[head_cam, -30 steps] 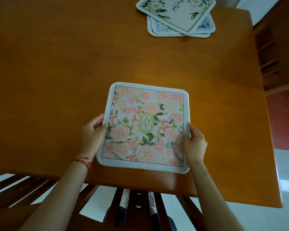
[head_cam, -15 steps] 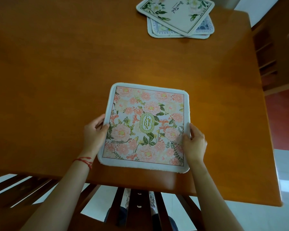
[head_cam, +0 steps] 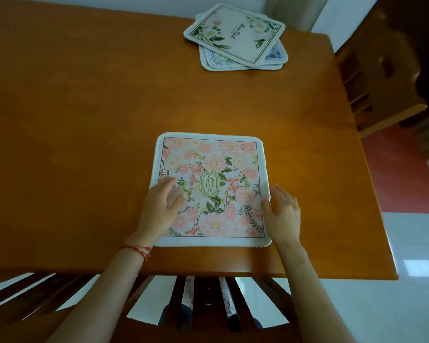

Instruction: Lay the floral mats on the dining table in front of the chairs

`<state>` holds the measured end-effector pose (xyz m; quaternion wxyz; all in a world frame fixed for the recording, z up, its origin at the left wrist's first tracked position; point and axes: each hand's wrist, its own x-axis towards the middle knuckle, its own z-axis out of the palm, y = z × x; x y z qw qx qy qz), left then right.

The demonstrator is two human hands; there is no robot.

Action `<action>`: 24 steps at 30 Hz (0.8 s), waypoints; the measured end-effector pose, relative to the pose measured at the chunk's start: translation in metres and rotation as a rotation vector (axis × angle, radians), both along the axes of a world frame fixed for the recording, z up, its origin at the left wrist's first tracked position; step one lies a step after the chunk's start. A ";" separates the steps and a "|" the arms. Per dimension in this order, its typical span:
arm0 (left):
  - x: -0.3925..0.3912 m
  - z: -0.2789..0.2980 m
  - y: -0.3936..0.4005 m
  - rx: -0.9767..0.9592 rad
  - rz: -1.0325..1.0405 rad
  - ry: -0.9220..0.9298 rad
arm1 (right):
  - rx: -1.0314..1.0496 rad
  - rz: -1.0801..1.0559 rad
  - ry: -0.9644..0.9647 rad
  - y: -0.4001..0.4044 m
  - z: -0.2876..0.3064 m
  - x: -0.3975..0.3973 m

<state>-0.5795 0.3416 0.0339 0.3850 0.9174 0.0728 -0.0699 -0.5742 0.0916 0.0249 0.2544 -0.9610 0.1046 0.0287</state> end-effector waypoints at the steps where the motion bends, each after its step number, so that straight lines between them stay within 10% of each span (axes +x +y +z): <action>1: -0.001 0.001 -0.003 0.021 -0.039 -0.014 | -0.014 0.005 -0.005 0.001 0.004 -0.004; 24: -0.039 0.037 -0.117 0.304 -0.621 -0.230 | -0.122 -0.271 -0.161 -0.068 0.059 -0.125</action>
